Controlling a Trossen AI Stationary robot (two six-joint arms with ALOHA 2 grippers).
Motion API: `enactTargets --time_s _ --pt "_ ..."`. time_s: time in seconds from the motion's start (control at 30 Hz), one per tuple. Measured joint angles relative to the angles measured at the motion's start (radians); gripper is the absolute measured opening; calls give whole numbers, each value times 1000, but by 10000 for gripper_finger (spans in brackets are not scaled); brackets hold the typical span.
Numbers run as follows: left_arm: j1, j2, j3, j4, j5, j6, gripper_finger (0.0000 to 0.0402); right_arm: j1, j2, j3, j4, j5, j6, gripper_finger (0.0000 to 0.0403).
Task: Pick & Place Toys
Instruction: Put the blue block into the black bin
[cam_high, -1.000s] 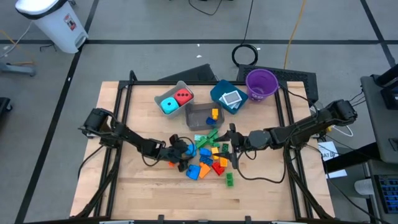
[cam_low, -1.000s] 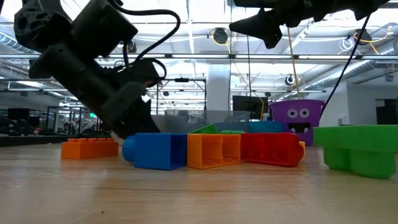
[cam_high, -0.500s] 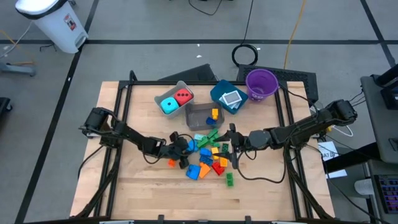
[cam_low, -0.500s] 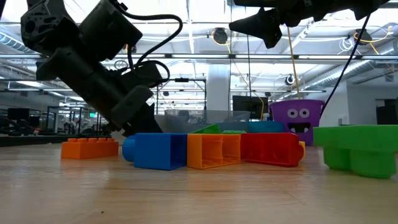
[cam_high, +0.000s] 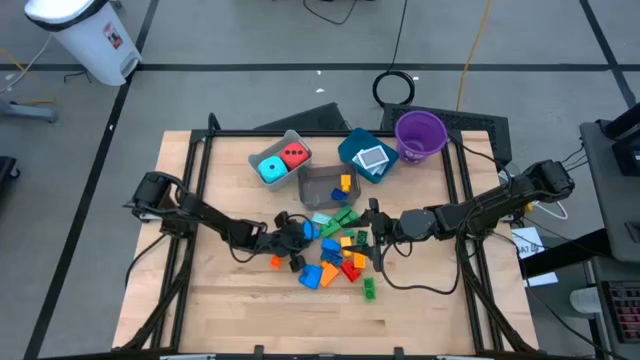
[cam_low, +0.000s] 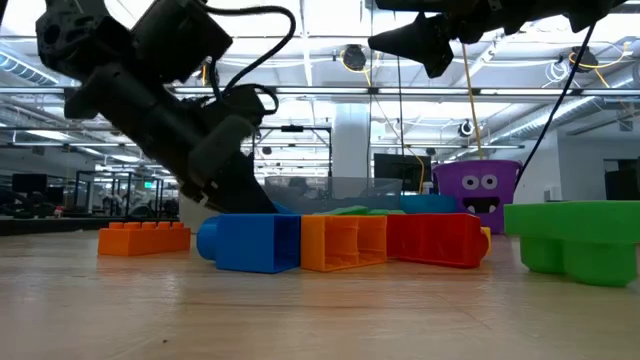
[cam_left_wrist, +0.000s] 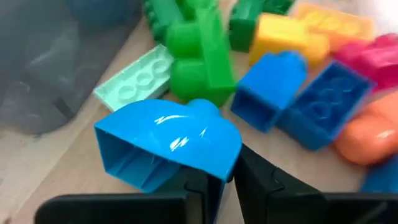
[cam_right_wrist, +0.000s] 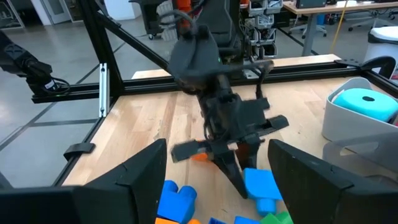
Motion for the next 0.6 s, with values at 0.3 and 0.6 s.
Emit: enactTargets --time_s 0.3,0.6 --pt "-10 -212 51 10 -3 183 46 0 0 -1 -6 0 0 251" --pt "105 -328 81 17 -6 310 55 0 0 -1 0 0 0 251"
